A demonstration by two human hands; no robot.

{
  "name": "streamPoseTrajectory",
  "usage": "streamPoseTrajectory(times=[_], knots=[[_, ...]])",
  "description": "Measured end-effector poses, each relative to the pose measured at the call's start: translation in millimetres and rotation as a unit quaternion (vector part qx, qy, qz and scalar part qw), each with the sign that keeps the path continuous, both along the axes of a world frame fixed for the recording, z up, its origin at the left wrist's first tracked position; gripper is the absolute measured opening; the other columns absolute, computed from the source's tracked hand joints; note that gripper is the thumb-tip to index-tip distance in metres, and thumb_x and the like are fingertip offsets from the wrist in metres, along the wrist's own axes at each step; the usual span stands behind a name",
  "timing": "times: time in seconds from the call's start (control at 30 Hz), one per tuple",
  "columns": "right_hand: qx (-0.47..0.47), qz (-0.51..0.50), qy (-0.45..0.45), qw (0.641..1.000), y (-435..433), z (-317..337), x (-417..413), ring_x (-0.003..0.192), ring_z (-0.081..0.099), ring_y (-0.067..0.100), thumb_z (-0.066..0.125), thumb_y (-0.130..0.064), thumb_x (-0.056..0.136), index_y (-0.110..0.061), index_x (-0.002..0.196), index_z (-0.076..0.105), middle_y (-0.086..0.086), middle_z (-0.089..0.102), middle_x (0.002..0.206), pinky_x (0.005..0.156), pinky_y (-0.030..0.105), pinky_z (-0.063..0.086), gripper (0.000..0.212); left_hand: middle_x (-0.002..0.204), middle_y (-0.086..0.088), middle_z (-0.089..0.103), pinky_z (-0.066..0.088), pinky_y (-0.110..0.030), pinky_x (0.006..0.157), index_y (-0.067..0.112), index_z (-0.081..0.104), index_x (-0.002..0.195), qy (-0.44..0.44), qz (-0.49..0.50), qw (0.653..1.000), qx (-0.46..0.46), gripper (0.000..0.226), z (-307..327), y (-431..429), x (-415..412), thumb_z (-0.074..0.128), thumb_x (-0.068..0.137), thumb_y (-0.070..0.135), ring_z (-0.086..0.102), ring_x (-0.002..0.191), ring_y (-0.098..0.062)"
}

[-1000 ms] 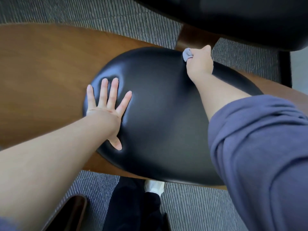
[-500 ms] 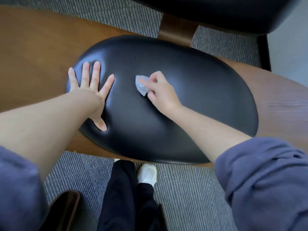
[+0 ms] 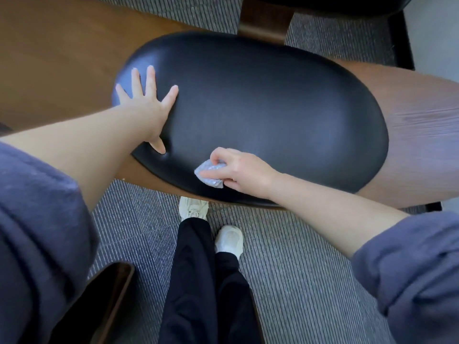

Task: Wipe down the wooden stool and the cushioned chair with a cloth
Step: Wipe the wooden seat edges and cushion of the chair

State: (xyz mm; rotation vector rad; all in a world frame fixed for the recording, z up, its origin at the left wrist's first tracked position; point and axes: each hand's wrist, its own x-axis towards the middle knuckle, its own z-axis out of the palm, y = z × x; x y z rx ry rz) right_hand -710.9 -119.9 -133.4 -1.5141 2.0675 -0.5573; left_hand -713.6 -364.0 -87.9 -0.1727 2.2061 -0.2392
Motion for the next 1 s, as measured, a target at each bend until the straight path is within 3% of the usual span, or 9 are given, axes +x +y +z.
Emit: streamPoseTrajectory(times=[0.13, 0.27, 0.53, 0.63, 0.7, 0.77, 0.87, 1.0], knots=[[-0.002, 0.082, 0.044, 0.996, 9, 7, 5, 0.077, 0.051, 0.026, 0.063, -0.004, 0.081, -0.022, 0.095, 0.069, 0.009, 0.057, 0.101, 0.047, 0.032, 0.045, 0.024, 0.155, -0.014, -0.031, 0.015, -0.065, 0.112, 0.036, -0.016, 0.152, 0.015, 0.000, 1.000, 0.027, 0.126, -1, 0, 9, 0.080, 0.071, 0.051, -0.020, 0.143, -0.045], [-0.004, 0.142, 0.103, 0.984, 15, 2, 16, 0.070, 0.047, 0.023, 0.072, 0.005, 0.065, -0.023, 0.086, 0.068, 0.006, 0.058, 0.097, 0.044, 0.031, 0.045, 0.035, 0.157, -0.009, -0.029, 0.019, -0.067, 0.110, 0.042, -0.009, 0.152, 0.007, -0.007, 0.999, 0.042, 0.112, -1, 6, 13, 0.077, 0.080, 0.037, -0.020, 0.145, -0.040], [0.057, 0.230, 0.201, 0.951, 26, -1, 33, 0.072, 0.053, 0.018, 0.073, -0.008, 0.066, -0.025, 0.071, 0.071, -0.003, 0.059, 0.093, 0.040, 0.024, 0.039, 0.018, 0.159, -0.005, -0.025, 0.017, -0.067, 0.111, 0.044, -0.006, 0.152, -0.002, -0.006, 0.998, 0.055, 0.094, -6, 12, 18, 0.057, 0.090, 0.012, -0.020, 0.145, -0.038], [0.052, 0.210, 0.225, 0.950, 19, 1, 36, 0.068, 0.051, 0.020, 0.070, -0.001, 0.064, -0.019, 0.068, 0.068, 0.000, 0.056, 0.090, 0.040, 0.025, 0.038, 0.019, 0.160, -0.004, -0.021, 0.021, -0.064, 0.111, 0.042, -0.004, 0.153, 0.011, -0.026, 0.997, 0.065, 0.092, -6, 5, 20, 0.060, 0.090, 0.019, -0.016, 0.147, -0.037], [0.017, 0.159, 0.209, 0.965, 2, -1, 40, 0.063, 0.050, 0.023, 0.057, 0.006, 0.065, -0.014, 0.064, 0.064, 0.003, 0.056, 0.084, 0.043, 0.024, 0.031, 0.021, 0.161, -0.004, -0.018, 0.024, -0.060, 0.111, 0.039, -0.002, 0.153, 0.025, -0.048, 0.996, 0.071, 0.096, -7, -5, 20, 0.068, 0.087, 0.033, -0.013, 0.147, -0.034], [-0.026, 0.112, 0.183, 0.976, -22, -4, 44, 0.061, 0.051, 0.026, 0.043, 0.007, 0.068, -0.011, 0.064, 0.063, 0.007, 0.059, 0.083, 0.043, 0.026, 0.034, 0.027, 0.161, -0.006, -0.015, 0.024, -0.058, 0.112, 0.036, 0.000, 0.154, 0.046, -0.074, 0.993, 0.073, 0.102, -9, -16, 20, 0.071, 0.081, 0.048, -0.011, 0.148, -0.032], [-0.027, 0.093, 0.173, 0.980, -50, -7, 46, 0.067, 0.053, 0.026, 0.061, 0.002, 0.071, -0.014, 0.070, 0.068, 0.008, 0.061, 0.093, 0.045, 0.033, 0.045, 0.018, 0.161, -0.007, -0.015, 0.019, -0.056, 0.114, 0.034, 0.000, 0.155, 0.068, -0.084, 0.991, 0.076, 0.112, -11, -27, 17, 0.072, 0.074, 0.061, -0.012, 0.148, -0.031], [-0.010, 0.114, 0.153, 0.982, -33, -2, 40, 0.070, 0.051, 0.023, 0.056, 0.001, 0.072, -0.020, 0.075, 0.067, 0.007, 0.060, 0.097, 0.046, 0.030, 0.036, 0.024, 0.160, -0.010, -0.020, 0.015, -0.060, 0.114, 0.031, -0.005, 0.154, 0.057, -0.079, 0.993, 0.071, 0.119, -13, -25, 16, 0.070, 0.069, 0.068, -0.016, 0.147, -0.034]])
